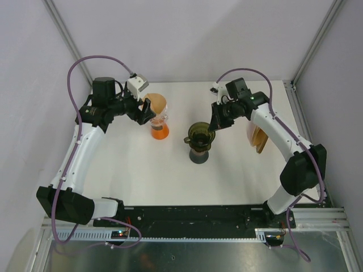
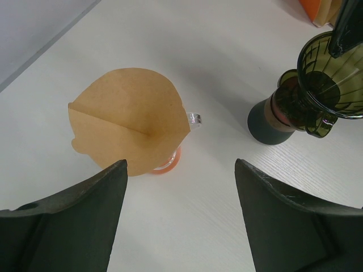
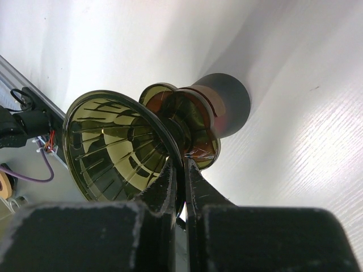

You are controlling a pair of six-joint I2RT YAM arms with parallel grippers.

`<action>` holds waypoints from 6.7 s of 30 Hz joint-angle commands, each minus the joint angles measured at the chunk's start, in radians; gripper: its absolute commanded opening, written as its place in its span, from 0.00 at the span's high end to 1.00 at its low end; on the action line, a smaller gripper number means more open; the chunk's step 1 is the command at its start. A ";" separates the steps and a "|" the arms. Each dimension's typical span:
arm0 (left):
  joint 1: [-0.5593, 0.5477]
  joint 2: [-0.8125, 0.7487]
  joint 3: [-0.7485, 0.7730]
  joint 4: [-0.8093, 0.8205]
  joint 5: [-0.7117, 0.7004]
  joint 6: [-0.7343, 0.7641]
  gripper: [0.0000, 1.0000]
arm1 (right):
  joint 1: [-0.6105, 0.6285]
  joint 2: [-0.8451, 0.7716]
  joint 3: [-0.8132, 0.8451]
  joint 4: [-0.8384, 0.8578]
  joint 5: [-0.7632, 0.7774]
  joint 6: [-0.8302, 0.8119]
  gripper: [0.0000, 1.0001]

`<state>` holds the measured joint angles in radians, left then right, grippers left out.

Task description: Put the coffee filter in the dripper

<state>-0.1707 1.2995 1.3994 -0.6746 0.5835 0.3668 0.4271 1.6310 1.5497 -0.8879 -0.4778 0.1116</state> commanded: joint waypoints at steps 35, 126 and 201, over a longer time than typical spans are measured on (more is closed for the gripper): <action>-0.006 -0.020 -0.012 0.017 0.018 0.012 0.19 | -0.047 -0.077 0.235 0.022 0.233 -0.051 0.45; -0.228 0.010 0.143 0.010 -0.187 0.037 0.18 | -0.194 -0.621 -0.272 0.446 0.694 0.391 1.00; -0.656 0.329 0.463 0.120 -0.565 -0.292 1.00 | 0.275 -0.644 -0.350 0.737 0.794 0.282 0.57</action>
<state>-0.8310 1.6878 1.8652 -0.5499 -0.0608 0.2012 0.6426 0.9768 1.1912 -0.1158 0.1150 0.4465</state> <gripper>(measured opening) 0.006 0.425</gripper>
